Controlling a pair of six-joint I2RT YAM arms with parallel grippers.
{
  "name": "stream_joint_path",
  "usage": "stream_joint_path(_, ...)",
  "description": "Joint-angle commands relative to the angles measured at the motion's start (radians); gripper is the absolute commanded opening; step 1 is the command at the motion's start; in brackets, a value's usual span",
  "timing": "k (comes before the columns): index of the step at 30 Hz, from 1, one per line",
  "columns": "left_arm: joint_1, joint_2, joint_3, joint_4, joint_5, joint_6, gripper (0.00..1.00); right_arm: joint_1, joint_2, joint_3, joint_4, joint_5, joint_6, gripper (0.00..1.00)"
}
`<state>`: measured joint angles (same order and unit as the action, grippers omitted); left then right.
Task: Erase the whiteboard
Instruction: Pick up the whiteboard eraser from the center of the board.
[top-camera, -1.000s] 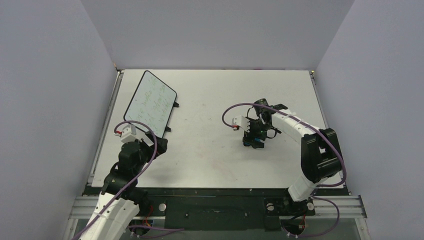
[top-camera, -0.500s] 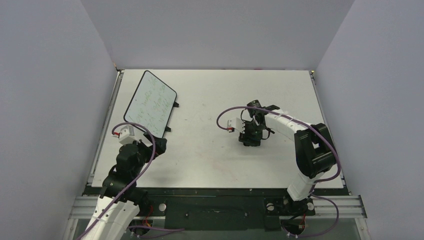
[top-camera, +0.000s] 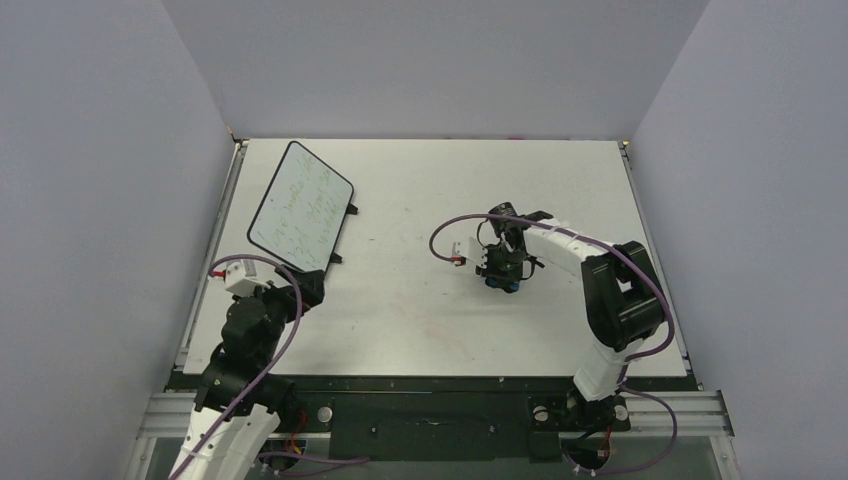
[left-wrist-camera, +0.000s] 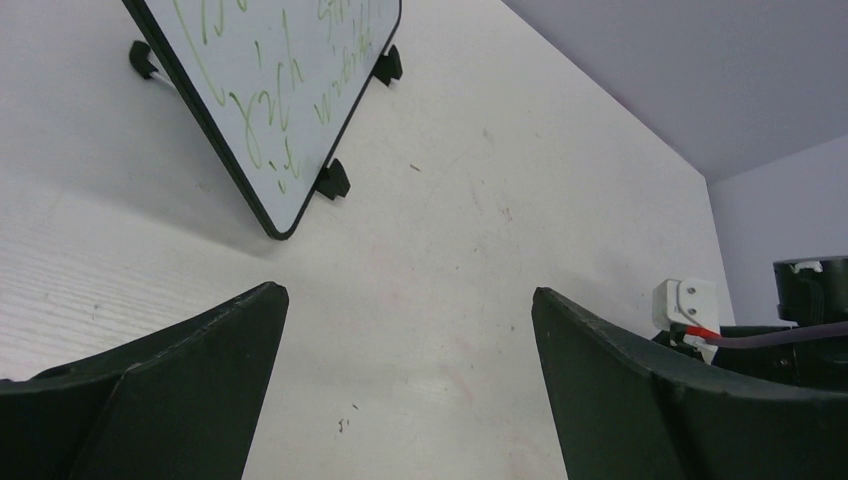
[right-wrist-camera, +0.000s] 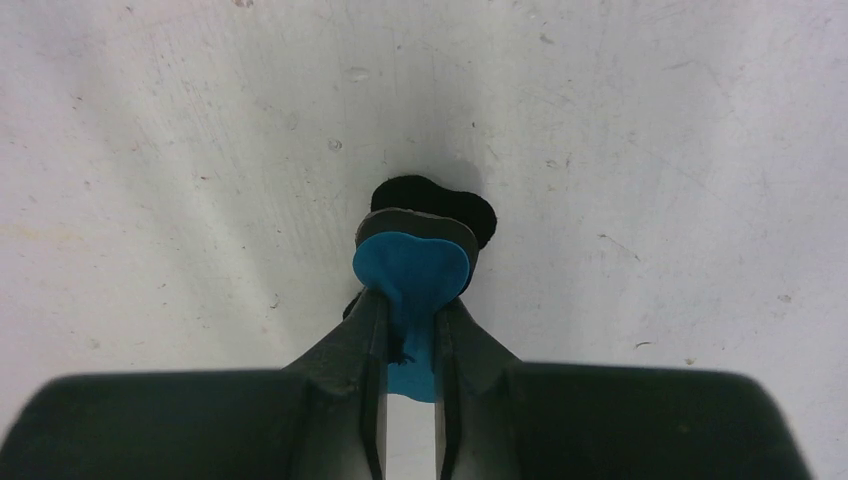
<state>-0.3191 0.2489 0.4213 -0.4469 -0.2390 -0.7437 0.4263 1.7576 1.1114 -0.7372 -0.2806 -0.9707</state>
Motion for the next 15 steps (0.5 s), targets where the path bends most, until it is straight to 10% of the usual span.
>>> stream_joint_path(1,0.005,0.044,0.049,0.152,-0.116,0.043,0.93,0.006,-0.099,0.091,-0.029,-0.068,0.123,0.00)
stream_joint_path(15,0.587,0.554,0.188,0.323,0.393,-0.066,0.94,-0.145,-0.274,0.123,-0.111,-0.514,0.451,0.00)
